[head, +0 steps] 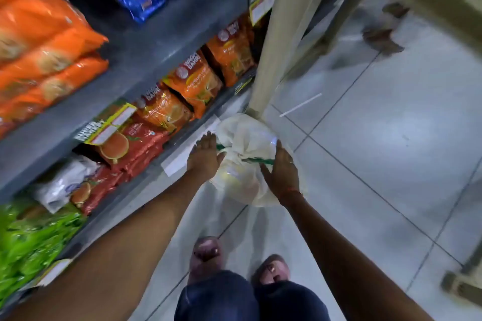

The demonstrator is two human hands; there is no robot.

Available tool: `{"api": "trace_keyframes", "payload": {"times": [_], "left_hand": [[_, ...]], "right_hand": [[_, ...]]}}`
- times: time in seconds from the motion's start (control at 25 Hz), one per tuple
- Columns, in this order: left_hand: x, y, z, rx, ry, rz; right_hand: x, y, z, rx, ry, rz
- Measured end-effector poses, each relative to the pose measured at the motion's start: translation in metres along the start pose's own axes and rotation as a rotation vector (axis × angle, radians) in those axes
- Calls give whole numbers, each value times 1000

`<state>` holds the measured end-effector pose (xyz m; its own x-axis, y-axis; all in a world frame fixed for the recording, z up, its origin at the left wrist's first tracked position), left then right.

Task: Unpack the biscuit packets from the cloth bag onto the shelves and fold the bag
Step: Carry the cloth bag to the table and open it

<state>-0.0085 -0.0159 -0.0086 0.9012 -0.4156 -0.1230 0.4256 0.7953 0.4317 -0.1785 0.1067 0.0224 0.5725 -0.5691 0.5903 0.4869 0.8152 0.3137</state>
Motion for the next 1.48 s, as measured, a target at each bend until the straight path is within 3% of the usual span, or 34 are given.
{"api": "trace_keyframes", "payload": {"times": [0.16, 0.36, 0.52, 0.72, 0.88, 1.04, 1.28, 1.48], "left_hand": [[3, -47, -55, 74, -8, -57], [4, -80, -99, 166, -45, -79], [9, -95, -110, 183, -146, -109], [11, -100, -115, 196, -40, -133], [6, -95, -108, 39, -319, -208], [2, -72, -90, 76, -329, -240], [-19, 0, 10, 7, -56, -115], [-41, 53, 102, -119, 79, -191]], "right_hand": [[-40, -46, -63, 303, 104, -35], [-53, -81, -112, 305, 386, 192], [-58, -81, -150, 483, 321, 120], [-55, -88, -146, 221, -87, -41], [-46, -87, -151, 327, 118, 79], [-34, -71, -131, 261, 259, 179], [23, -20, -44, 181, 175, 112], [75, 11, 39, 54, 36, 32]]}}
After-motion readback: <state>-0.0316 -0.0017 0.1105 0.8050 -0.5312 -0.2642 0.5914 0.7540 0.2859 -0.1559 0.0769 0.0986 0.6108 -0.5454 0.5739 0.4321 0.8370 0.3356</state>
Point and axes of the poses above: each hand's wrist, its own y-axis away from the middle knuckle, its own z-axis out of the back of the hand, x = y × z, the point moved 2 cm from there along -y, towards the middle knuckle, and after that the axes turned 7 degrees about -y, right-handed, at the moved point
